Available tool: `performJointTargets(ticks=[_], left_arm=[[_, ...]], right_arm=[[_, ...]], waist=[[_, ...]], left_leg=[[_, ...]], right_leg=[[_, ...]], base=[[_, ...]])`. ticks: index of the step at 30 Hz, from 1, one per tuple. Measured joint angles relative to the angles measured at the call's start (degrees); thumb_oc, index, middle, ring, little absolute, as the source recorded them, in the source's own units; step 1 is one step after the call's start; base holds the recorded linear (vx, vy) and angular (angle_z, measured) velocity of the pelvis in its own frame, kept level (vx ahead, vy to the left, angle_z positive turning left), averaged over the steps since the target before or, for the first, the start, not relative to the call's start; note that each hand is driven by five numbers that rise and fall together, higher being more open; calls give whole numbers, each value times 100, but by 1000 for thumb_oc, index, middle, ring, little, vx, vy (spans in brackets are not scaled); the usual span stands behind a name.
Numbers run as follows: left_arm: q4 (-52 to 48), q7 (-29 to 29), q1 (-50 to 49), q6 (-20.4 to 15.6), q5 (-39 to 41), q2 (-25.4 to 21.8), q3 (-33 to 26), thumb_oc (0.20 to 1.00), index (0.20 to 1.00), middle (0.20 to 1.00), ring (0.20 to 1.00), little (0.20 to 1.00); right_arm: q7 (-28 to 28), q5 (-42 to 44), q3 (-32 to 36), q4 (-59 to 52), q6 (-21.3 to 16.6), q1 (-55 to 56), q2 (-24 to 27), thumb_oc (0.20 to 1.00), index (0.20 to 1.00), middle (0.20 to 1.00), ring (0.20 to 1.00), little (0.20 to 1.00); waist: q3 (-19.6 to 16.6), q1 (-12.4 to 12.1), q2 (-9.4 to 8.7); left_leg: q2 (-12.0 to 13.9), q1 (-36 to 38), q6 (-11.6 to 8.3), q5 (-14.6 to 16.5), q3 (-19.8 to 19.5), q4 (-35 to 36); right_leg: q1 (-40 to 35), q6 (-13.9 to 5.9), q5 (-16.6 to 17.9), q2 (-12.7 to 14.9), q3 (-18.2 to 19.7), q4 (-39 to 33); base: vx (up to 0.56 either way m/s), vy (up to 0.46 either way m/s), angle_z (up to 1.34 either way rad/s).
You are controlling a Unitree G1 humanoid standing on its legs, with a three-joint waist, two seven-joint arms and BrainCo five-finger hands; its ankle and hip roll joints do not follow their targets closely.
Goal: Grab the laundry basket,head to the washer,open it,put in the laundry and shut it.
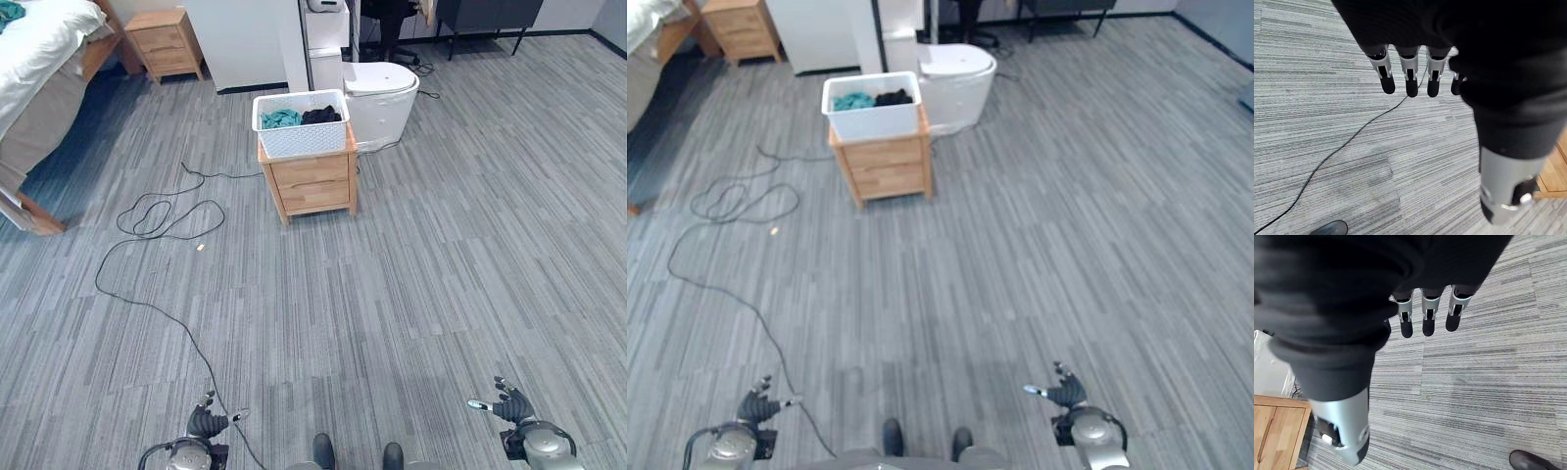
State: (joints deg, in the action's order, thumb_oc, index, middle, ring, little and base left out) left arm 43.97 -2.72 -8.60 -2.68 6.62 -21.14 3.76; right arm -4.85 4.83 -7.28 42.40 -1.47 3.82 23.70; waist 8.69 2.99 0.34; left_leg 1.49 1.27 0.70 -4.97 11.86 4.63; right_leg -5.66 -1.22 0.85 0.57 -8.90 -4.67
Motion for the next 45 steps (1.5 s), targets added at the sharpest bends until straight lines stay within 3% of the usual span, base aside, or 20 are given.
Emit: performJointTargets(ticks=[12, 18, 20, 22, 24, 27, 29, 34, 36, 37, 38, 40, 42, 43, 44, 45], left_arm=[[-132, -194, 4, 2, 234, 160, -1, 1000, 1000, 1000, 1000, 1000], [-79, -263, 198, 9, 237, 153, 0, 1000, 1000, 1000, 1000, 1000], [-78, -322, 237, 9, 243, 144, -1, 1000, 1000, 1000, 1000, 1000], [-84, -353, 337, 8, 369, 119, -1, 1000, 1000, 1000, 1000, 1000], [-72, -370, 466, -2, 426, 25, 32, 1000, 1000, 1000, 1000, 1000], [-66, -411, 627, 4, 443, -8, 26, 1000, 1000, 1000, 1000, 1000], [-62, -411, 646, 5, 445, 67, 33, 1000, 1000, 1000, 1000, 1000], [92, -397, 615, 5, 444, 167, 54, 1000, 1000, 1000, 1000, 1000], [91, -381, 528, 8, 440, 202, 61, 1000, 1000, 1000, 1000, 1000], [95, -363, 475, 8, 435, 237, 82, 1000, 1000, 1000, 1000, 1000], [95, -355, 445, 11, 434, 321, 90, 1000, 1000, 1000, 1000, 1000], [93, -327, 413, 11, 431, 440, 136, 1000, 1000, 1000, 1000, 1000], [92, -275, 390, 10, 428, 448, 141, 1000, 1000, 1000, 1000, 1000], [103, -216, 368, 19, 427, 447, 153, 1000, 1000, 1000, 1000, 1000], [103, -207, 330, 23, 428, 452, 170, 1000, 1000, 1000, 1000, 1000], [103, -194, 325, 20, 427, 481, 330, 1000, 1000, 1000, 1000, 1000]], right_arm=[[-27, 23, -20, -52, 0, -146, -25, 1000, 1000, 1000, 1000, 1000], [-79, 23, -244, 38, 22, -280, -99, 1000, 1000, 1000, 1000, 1000], [-123, 23, -248, 41, 62, -352, -189, 1000, 1000, 1000, 1000, 1000], [-127, 22, -261, 39, 74, -418, -243, 1000, 1000, 1000, 1000, 1000], [-132, 22, -299, 11, 73, -528, -287, 1000, 1000, 1000, 1000, 1000], [-130, 21, -453, 20, 76, -532, -351, 1000, 1000, 1000, 1000, 1000], [-129, 21, -454, 15, 80, -539, -370, 1000, 1000, 1000, 1000, 1000], [-136, 18, -453, 14, 119, -325, -365, 1000, 1000, 1000, 1000, 1000], [-135, 18, -445, 25, 124, -229, -360, 1000, 1000, 1000, 1000, 1000], [-134, 18, -437, 30, 120, -149, -346, 1000, 1000, 1000, 1000, 1000], [-134, 17, -431, 82, 125, -139, -304, 1000, 1000, 1000, 1000, 1000], [-131, 17, -430, 133, 132, -145, -267, 1000, 1000, 1000, 1000, 1000], [-132, 18, -350, 117, 116, -153, -256, 1000, 1000, 1000, 1000, 1000], [-140, 21, -254, 147, 88, -192, -237, 1000, 1000, 1000, 1000, 1000], [-147, 20, -220, 152, 61, -252, -227, 1000, 1000, 1000, 1000, 1000], [-189, 20, -235, 225, 47, -372, -180, 1000, 1000, 1000, 1000, 1000]], waist=[[78, -24, -188], [63, -148, -264], [66, -161, -278], [75, -139, -269], [172, -117, -266], [306, -132, -381], [352, -119, -335], [474, 91, -380], [455, 151, -428], [447, 181, -396], [458, 169, -247], [426, 186, 46], [392, 177, 65], [216, 158, -5], [111, 146, -157], [6, 112, -228]], left_leg=[[28, -38, -56, 65, -27, 4], [-71, -286, 48, 122, -4, 0], [-96, -329, 117, 160, 18, 0], [-164, -331, 200, 229, 40, 1], [-146, -275, 291, 245, -20, -9], [-281, -82, 520, 464, -68, -12], [-273, 11, 507, 522, -97, -8], [-414, 561, 298, 1070, -458, -163], [-429, 775, 194, 1232, -606, -149], [-395, 977, 139, 1323, -711, -95], [-252, 1106, 58, 1405, -798, -72], [101, 1177, -56, 1448, -964, -327], [454, 1273, -536, 1143, -931, -1086], [597, 1009, -952, 888, -932, -1999], [603, 403, -1249, 574, -928, -3159], [604, -345, -1142, 837, -650, -4234]], right_leg=[[39, -30, -24, -26, -28, -29], [413, -7, 1, 52, 51, 133], [558, -88, -63, 100, 73, 340], [762, -205, -228, 175, 108, 818], [1406, -399, -706, 338, 121, 2150], [2116, -390, -908, 559, 114, 3291], [2479, -401, -899, 549, 33, 3222], [2880, -700, -487, 612, -391, 871], [2837, -666, -349, 661, -390, 743], [2740, -539, -143, 638, -369, 785], [2703, -451, 114, 540, -366, 953], [2581, -409, 176, 282, -365, 1190], [1777, -170, 318, 12, -676, 886], [1423, 52, 190, -135, -713, 699], [1212, 346, 241, -114, -625, 591], [1127, 644, 281, -149, -491, 485]], base=[[70, 26, 1], [48, 130, -6], [80, 181, -8], [86, 146, -8], [116, 83, 5], [211, 59, 2], [219, 6, 8], [344, -91, 38], [233, -121, 54], [286, -150, 53], [274, -173, 45], [291, -221, 59], [373, -263, 78], [299, -192, 48], [268, -112, 13], [319, -66, -18]])
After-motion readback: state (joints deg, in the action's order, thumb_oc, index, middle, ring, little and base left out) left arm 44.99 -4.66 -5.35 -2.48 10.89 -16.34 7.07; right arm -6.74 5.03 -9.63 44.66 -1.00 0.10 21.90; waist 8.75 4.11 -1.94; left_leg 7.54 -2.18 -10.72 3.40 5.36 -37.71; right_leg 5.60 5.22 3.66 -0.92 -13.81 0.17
